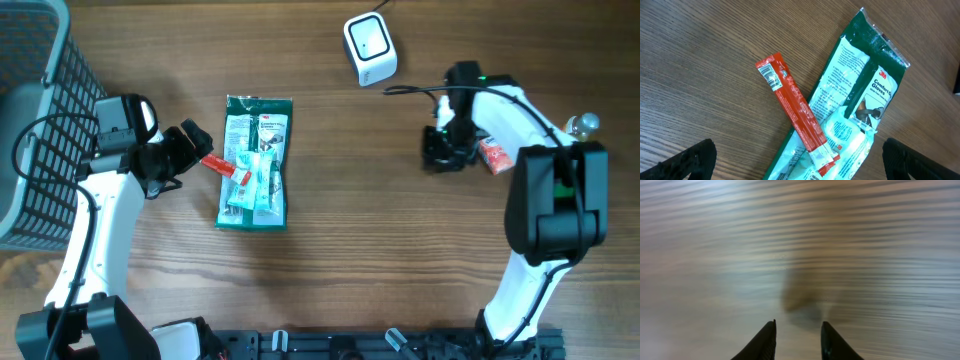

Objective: Scan the item barcode

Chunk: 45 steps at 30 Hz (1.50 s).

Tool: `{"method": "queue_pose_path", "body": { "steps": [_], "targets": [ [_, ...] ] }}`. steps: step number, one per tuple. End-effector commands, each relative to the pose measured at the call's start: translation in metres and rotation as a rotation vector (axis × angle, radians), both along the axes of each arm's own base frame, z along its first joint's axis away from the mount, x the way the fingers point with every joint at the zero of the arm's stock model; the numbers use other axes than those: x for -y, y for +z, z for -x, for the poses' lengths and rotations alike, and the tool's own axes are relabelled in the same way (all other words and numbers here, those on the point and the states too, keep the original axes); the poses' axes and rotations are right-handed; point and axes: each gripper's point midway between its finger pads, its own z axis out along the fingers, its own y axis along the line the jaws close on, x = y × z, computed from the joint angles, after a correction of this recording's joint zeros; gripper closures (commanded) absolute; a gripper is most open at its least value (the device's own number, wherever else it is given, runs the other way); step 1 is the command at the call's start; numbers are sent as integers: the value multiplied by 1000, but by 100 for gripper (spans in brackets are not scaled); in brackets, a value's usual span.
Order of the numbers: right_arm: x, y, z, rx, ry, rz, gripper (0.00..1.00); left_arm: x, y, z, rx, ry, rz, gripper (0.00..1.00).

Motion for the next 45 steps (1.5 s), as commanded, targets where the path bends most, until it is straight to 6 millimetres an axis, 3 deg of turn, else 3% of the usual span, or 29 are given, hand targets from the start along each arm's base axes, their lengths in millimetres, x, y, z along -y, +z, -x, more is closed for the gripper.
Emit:
{"method": "queue_pose_path", "body": {
  "steps": [1, 2, 4, 5, 9, 13, 15, 17, 19, 23, 30, 39, 45],
  "targets": [
    [-87, 8, 11, -46, 8, -288, 55, 0, 6, -3, 19, 3, 3, 0],
    [-100, 8, 12, -44, 5, -300, 44, 0, 6, -3, 19, 3, 3, 0],
    [-140, 11, 13, -21, 28, -362, 3, 0, 6, -3, 19, 3, 3, 0],
    [-154, 12, 14, -9, 39, -374, 0, 0, 6, -3, 19, 3, 3, 0],
    [-223, 17, 25, 62, 118, -421, 4, 0, 6, -3, 19, 3, 3, 0],
    [-274, 26, 41, 126, 209, -483, 43, 0, 6, -3, 19, 3, 3, 0],
    [-292, 29, 48, 147, 243, -509, 47, 0, 6, -3, 19, 3, 3, 0],
    [-300, 31, 49, 156, 231, -517, 49, 0, 6, -3, 19, 3, 3, 0],
    [-308, 32, 45, 190, 201, -508, 59, 0, 6, -3, 19, 3, 3, 0],
    [-319, 28, 41, 278, 163, -433, 67, 0, 6, -3, 19, 3, 3, 0],
    [-329, 23, 36, 461, 176, -288, 66, 0, 6, -3, 19, 3, 3, 0],
    [-324, 22, 31, 483, 137, -257, 66, 0, 6, -3, 19, 3, 3, 0],
    [-323, -5, 35, 421, 75, -236, 67, 0, 6, -3, 19, 3, 3, 0]
  ]
}}
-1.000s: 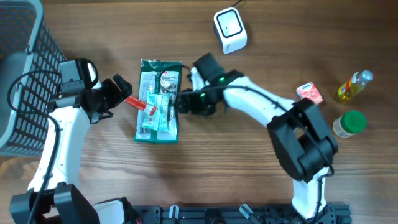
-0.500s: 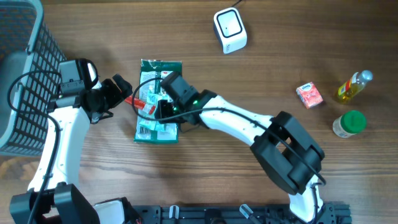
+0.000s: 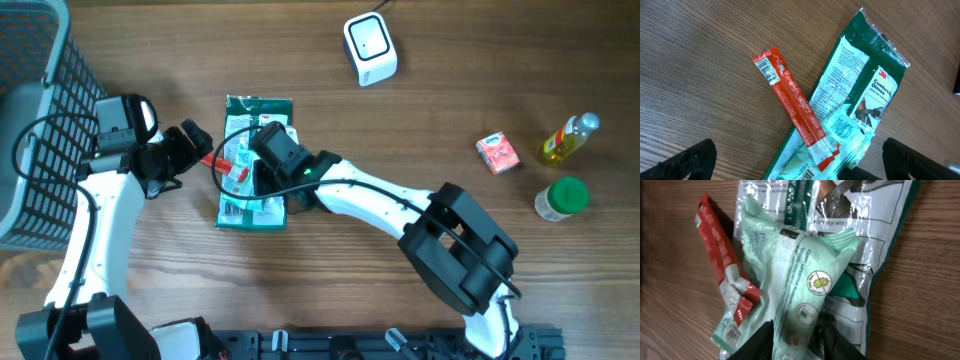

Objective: Scan the item barcode

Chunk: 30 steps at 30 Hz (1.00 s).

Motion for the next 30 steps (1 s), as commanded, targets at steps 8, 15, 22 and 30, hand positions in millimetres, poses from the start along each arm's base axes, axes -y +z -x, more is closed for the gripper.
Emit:
{"method": "queue_pose_path", "body": {
  "steps": [8, 15, 22, 30],
  "targets": [
    [10, -38, 8, -110, -27, 40, 96, 0, 6, -3, 19, 3, 3, 0],
    [55, 48, -22, -49, -10, -33, 96, 0, 6, -3, 19, 3, 3, 0],
    [141, 38, -23, -191, -169, 142, 96, 0, 6, -3, 19, 3, 3, 0],
    [184, 26, -13, -248, -280, 305, 96, 0, 6, -3, 19, 3, 3, 0]
  ]
}}
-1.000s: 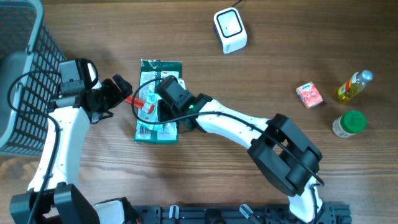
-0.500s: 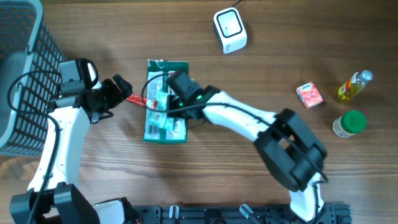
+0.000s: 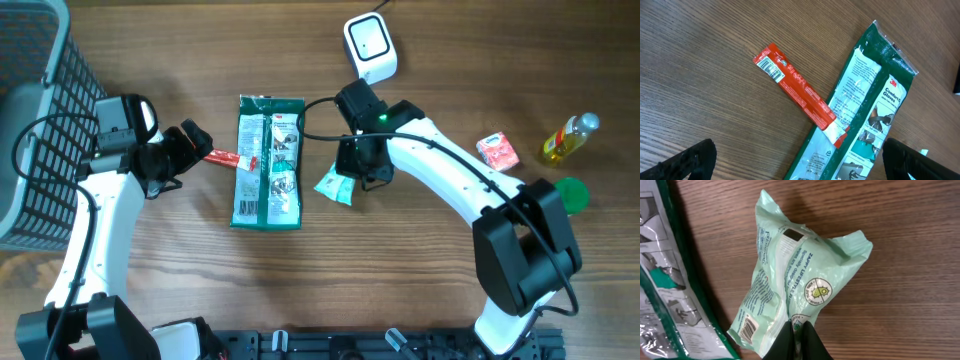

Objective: Scan the item barcode

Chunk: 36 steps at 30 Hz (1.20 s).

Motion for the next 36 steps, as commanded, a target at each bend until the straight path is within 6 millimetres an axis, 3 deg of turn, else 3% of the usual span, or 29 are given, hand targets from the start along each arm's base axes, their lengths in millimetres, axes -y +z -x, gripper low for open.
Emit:
{"method": "queue_pose_path", "body": {
  "steps": [1, 2, 3, 7, 8, 9, 11, 12, 17, 21, 26, 29, 33, 36],
  "targets": [
    [7, 3, -5, 32, -43, 35, 82, 0, 6, -3, 18, 3, 3, 0],
    [7, 3, -6, 33, -43, 40, 32, 0, 6, -3, 18, 3, 3, 0],
    [10, 2, -6, 36, -44, 53, 26, 0, 6, -3, 18, 3, 3, 0],
    [14, 2, -6, 40, -48, 73, 23, 0, 6, -3, 18, 3, 3, 0],
    [13, 2, -6, 42, -47, 71, 24, 0, 6, -3, 18, 3, 3, 0],
    [12, 2, -6, 38, -41, 63, 39, 0, 6, -3, 18, 3, 3, 0],
    [4, 3, -4, 30, 0, 28, 89, 0, 6, -3, 18, 3, 3, 0],
    [-2, 4, -2, 25, 41, -6, 96, 0, 6, -3, 18, 3, 3, 0],
    [-15, -4, 18, -51, 92, -76, 96, 0, 6, -3, 18, 3, 3, 0],
    [-24, -30, 36, -71, 113, -124, 96, 0, 6, -3, 18, 3, 3, 0],
    [-20, -64, 56, -86, 61, -130, 96, 0, 6, -3, 18, 3, 3, 0],
    [-16, -72, 60, -88, 45, -124, 96, 0, 6, -3, 18, 3, 3, 0],
    [-32, -52, 49, -48, 107, -202, 96, 0, 6, -3, 18, 3, 3, 0],
    [-44, -7, 21, 72, 156, -278, 96, 0, 6, -3, 18, 3, 3, 0]
  ]
}}
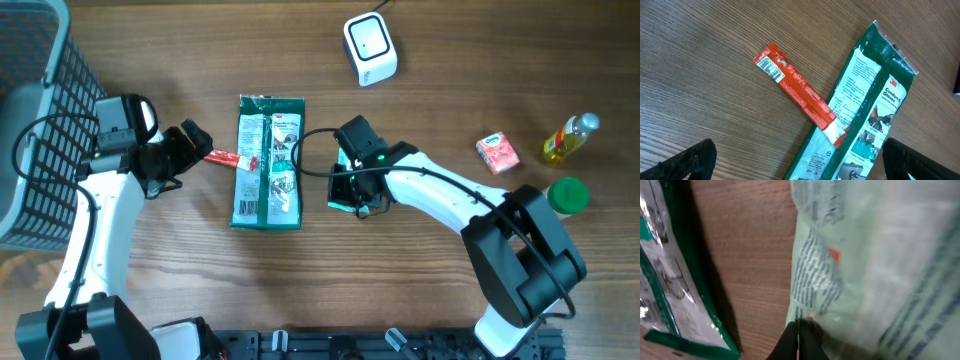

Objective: Scan the item barcode

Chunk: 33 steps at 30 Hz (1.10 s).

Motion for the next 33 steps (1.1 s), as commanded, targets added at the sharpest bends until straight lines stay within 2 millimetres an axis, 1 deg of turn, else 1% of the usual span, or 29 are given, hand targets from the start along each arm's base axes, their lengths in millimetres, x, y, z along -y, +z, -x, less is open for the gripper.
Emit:
{"method": "queue_pose_path", "body": {
  "steps": [1, 2, 3, 4, 5, 6, 9, 11, 15, 17, 19, 21, 23, 25, 26, 27, 29, 31, 32, 33],
  "targets": [
    [-12, 51, -25, 113, 50, -110, 96, 0, 6, -3, 18, 3, 3, 0],
    [-11, 68, -32, 148, 70, -155, 96, 0, 6, -3, 18, 3, 3, 0],
    [-8, 79, -37, 161, 67, -190, 96, 0, 6, -3, 18, 3, 3, 0],
    [0, 92, -43, 171, 60, -241, 96, 0, 6, -3, 18, 3, 3, 0],
    [6, 99, -47, 172, 52, -273, 96, 0, 6, -3, 18, 3, 3, 0],
    [19, 105, -54, 162, 39, -330, 96, 0, 6, -3, 18, 3, 3, 0],
    [41, 99, -62, 135, -11, -328, 96, 0, 6, -3, 18, 3, 3, 0],
    [44, 93, -64, 123, -22, -319, 96, 0, 6, -3, 18, 3, 3, 0],
    [48, 67, -63, 77, -41, -260, 96, 0, 6, -3, 18, 3, 3, 0],
    [49, 47, -61, 31, -46, -236, 96, 0, 6, -3, 18, 3, 3, 0],
    [50, 32, -58, -5, -52, -219, 96, 0, 6, -3, 18, 3, 3, 0],
    [61, 5, -55, -57, -95, -145, 96, 0, 6, -3, 18, 3, 3, 0],
    [79, -22, -51, -85, -144, -33, 96, 0, 6, -3, 18, 3, 3, 0],
    [88, -37, -47, -102, -153, 25, 96, 0, 6, -3, 18, 3, 3, 0],
    [89, -39, -46, -111, -151, 30, 96, 0, 6, -3, 18, 3, 3, 0],
    [89, -39, -46, -111, -150, 30, 96, 0, 6, -3, 18, 3, 3, 0],
    [83, -29, -50, -92, -145, -3, 96, 0, 6, -3, 18, 3, 3, 0],
    [67, 5, -63, -30, -110, -102, 96, 0, 6, -3, 18, 3, 3, 0],
    [60, 28, -70, 15, -96, -149, 96, 0, 6, -3, 18, 3, 3, 0],
    [55, 46, -74, 52, -88, -182, 96, 0, 6, -3, 18, 3, 3, 0]
  ]
}}
